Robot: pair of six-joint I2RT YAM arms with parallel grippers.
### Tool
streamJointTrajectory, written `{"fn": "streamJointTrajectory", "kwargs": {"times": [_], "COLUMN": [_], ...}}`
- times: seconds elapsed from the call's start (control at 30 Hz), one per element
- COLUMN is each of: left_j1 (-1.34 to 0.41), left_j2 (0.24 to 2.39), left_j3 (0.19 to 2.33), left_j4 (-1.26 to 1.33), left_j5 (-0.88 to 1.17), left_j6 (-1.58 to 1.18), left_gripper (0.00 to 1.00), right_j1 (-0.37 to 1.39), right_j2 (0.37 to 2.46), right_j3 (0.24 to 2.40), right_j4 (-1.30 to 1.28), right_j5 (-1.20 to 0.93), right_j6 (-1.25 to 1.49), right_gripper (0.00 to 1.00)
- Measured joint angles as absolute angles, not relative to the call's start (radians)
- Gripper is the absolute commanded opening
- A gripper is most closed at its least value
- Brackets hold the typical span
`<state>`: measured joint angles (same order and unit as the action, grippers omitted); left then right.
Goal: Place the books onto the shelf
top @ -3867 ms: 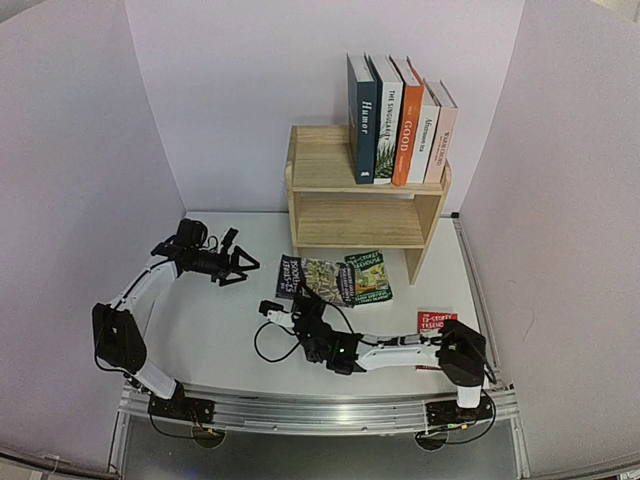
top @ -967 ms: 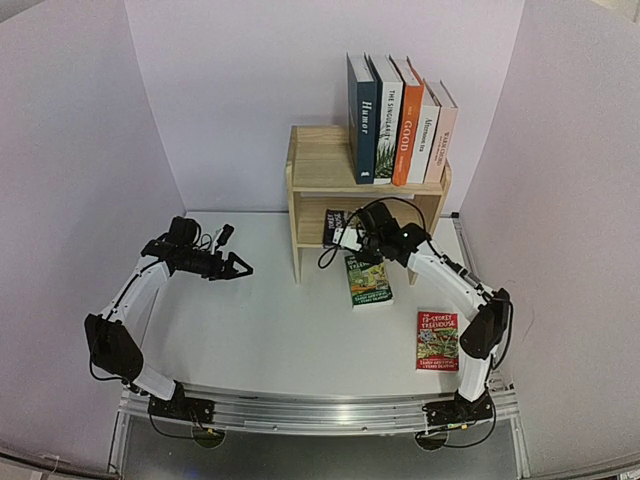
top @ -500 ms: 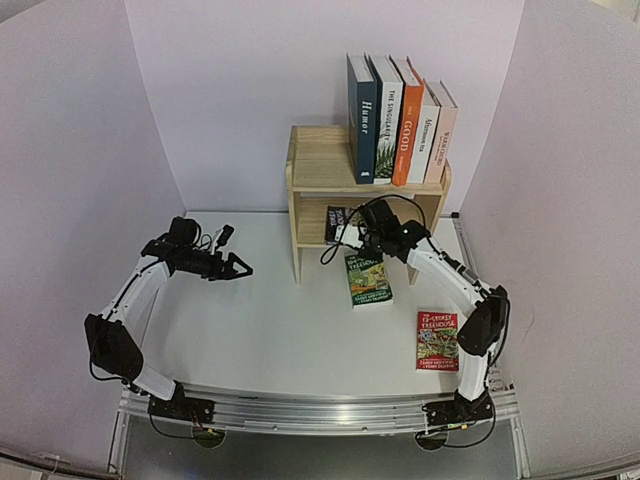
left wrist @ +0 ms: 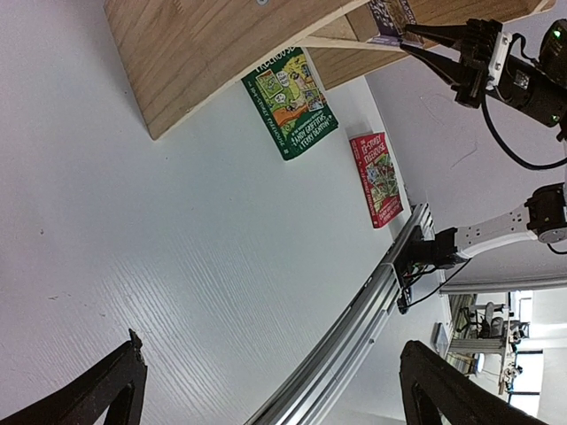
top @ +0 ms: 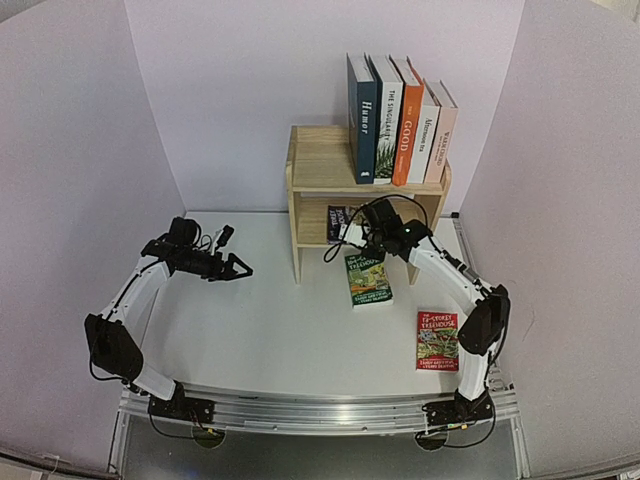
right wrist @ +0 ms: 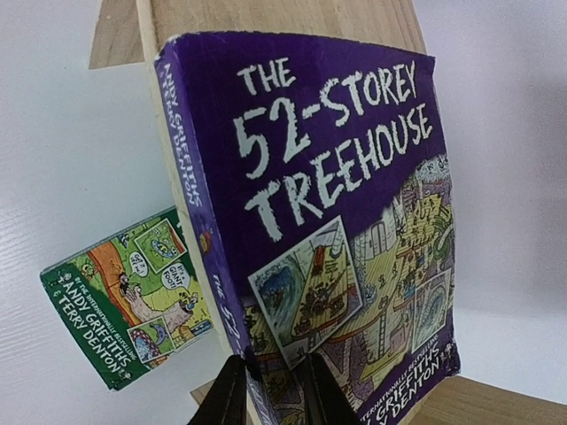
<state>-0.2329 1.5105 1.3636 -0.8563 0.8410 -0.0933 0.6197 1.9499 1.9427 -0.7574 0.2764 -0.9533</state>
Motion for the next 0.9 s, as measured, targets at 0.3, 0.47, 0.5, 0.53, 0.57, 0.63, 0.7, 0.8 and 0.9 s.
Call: {"fn": "streamJointTrajectory", "kwargs": {"times": [0.3, 0.47, 0.5, 0.53, 0.57, 0.63, 0.7, 0.8, 0.9], "left_j1": [-0.233, -0.233, -0.233, -0.233, -0.233, -0.233, -0.233, -0.233, -0.233], "left_j2": [1.51, 1.51, 1.51, 1.51, 1.51, 1.51, 1.51, 1.51, 1.511], "left_j3": [1.364, 1.364, 1.364, 1.364, 1.364, 1.364, 1.363, 1.363, 1.364], "left_j4": [-0.866, -0.866, -0.867, -0.867, -0.868, -0.872, -0.874, -0.873, -0.873], "left_j5": [0.835, 0.833, 0.833, 0.833, 0.833, 0.833, 0.833, 0.834, 0.834], "left_j6": [-0.075, -0.074, -0.074, -0.073, -0.073, -0.073, -0.073, -0.073, -0.075], "left_gripper": [0.99, 0.99, 0.99, 0.99, 0.99, 0.99, 0.99, 0.99, 0.99], "right_j1": [0.683, 0.735, 0.737, 0.736, 0.732, 0.727, 0.724, 0.723, 0.706], "right_j2": [1.934, 1.801, 1.748, 1.694, 1.641, 1.52, 1.42, 1.34, 1.332], "right_j3": [1.964, 1.854, 1.783, 1.709, 1.627, 1.427, 1.249, 1.062, 0.952], "right_j4": [-0.757, -0.711, -0.682, -0.662, -0.63, -0.554, -0.493, -0.441, -0.401], "right_j5": [0.279, 0.262, 0.262, 0.263, 0.267, 0.279, 0.298, 0.343, 0.378], "right_j6": [-0.744, -0.396, -0.317, -0.244, -0.176, -0.026, 0.104, 0.264, 0.4], "right_gripper": [0.51, 0.71, 0.76, 0.82, 0.87, 0.89, 0.9, 0.93, 0.93]}}
